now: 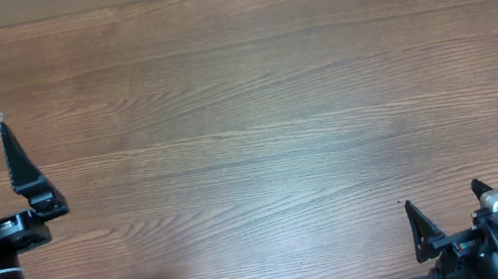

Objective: Untangle cables

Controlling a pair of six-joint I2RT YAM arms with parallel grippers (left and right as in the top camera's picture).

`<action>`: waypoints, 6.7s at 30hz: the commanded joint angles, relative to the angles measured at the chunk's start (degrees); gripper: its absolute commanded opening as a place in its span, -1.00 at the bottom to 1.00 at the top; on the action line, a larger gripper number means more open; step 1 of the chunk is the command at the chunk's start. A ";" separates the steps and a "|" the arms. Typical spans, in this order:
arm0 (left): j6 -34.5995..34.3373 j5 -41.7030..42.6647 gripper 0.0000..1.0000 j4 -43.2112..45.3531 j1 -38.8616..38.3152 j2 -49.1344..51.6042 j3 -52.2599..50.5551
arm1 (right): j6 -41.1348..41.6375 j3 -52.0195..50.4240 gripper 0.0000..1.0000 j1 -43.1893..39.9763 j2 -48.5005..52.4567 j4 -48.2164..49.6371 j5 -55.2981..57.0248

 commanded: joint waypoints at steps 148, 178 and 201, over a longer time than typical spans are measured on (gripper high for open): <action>-0.09 47.30 0.99 38.51 34.64 -44.65 -93.37 | -0.26 -34.36 0.99 5.99 -0.52 83.43 -12.35; -0.09 47.30 0.99 38.51 34.64 -44.65 -93.37 | -0.26 -45.31 1.00 8.31 -2.73 76.22 13.14; -0.09 47.30 0.99 38.51 34.64 -44.65 -93.37 | 0.39 -45.31 1.00 8.15 -2.73 61.72 14.08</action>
